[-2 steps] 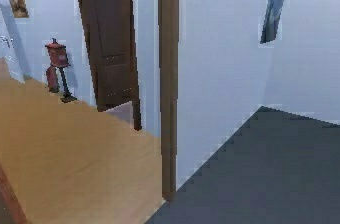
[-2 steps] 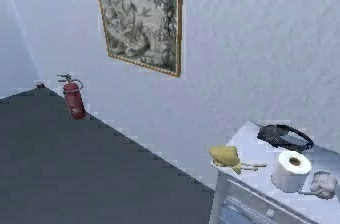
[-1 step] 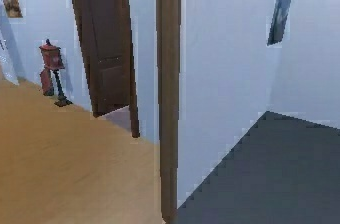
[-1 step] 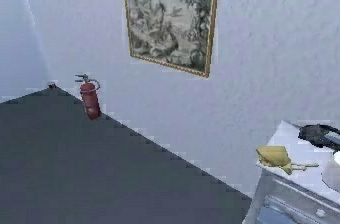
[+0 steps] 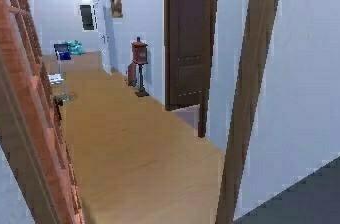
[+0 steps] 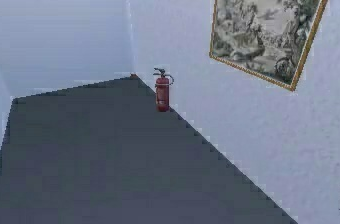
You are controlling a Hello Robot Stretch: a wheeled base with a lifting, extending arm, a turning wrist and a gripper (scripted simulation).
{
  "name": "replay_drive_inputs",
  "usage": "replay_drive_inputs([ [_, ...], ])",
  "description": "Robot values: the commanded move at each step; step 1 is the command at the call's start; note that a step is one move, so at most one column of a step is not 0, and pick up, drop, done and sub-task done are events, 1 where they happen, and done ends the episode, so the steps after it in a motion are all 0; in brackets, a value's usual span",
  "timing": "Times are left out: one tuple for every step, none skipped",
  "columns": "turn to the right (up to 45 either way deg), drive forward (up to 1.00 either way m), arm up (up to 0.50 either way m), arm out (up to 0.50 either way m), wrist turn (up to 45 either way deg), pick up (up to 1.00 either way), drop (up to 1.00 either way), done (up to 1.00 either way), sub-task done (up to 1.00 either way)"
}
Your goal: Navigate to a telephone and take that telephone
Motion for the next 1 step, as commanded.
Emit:
replay_drive_inputs([
  [0.0,0.60,0.00,0.00,0.0,0.00,0.00,0.00,0.00],
])
